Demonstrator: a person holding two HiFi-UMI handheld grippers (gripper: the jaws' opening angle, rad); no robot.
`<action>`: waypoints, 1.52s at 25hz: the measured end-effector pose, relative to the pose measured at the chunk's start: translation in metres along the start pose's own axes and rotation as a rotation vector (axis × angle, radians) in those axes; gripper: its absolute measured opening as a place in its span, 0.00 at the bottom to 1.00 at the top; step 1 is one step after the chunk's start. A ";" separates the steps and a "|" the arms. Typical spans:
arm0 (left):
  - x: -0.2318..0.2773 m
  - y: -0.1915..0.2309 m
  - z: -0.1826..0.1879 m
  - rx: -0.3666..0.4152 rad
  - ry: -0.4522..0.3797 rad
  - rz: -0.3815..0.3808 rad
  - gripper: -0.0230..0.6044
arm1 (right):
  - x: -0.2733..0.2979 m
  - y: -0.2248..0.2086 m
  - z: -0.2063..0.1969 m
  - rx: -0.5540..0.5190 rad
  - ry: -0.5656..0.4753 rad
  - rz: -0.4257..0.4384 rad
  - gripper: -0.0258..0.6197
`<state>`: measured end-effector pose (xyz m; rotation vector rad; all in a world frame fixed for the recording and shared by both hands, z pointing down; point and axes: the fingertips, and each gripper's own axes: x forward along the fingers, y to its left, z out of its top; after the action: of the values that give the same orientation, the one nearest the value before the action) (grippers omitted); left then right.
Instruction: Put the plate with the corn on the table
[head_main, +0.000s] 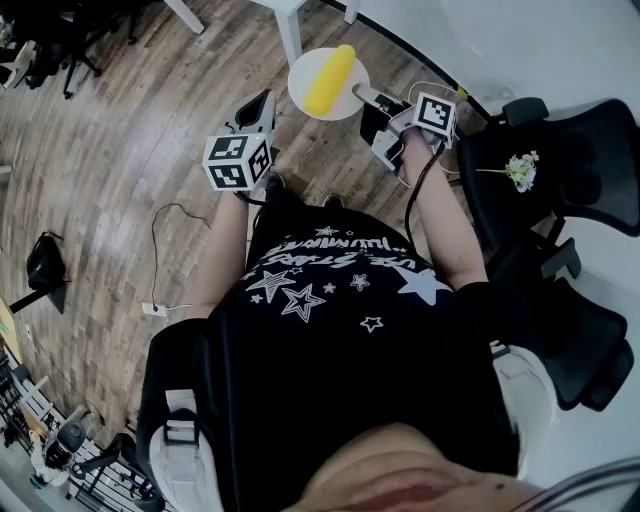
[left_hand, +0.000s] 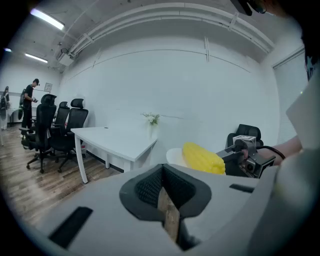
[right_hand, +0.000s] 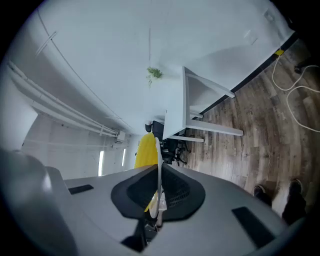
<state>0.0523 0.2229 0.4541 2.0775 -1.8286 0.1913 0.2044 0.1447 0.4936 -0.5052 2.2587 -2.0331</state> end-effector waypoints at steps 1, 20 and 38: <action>-0.001 0.001 0.001 0.002 -0.003 0.001 0.05 | 0.000 0.001 -0.001 -0.006 0.000 0.001 0.07; -0.016 -0.010 -0.004 0.005 -0.017 0.017 0.05 | -0.005 0.008 -0.017 -0.012 0.028 0.025 0.07; 0.015 0.046 0.002 -0.018 0.015 0.024 0.05 | 0.047 0.010 0.010 0.013 0.027 0.040 0.07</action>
<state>0.0088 0.2040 0.4659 2.0374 -1.8408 0.1948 0.1609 0.1228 0.4911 -0.4309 2.2500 -2.0472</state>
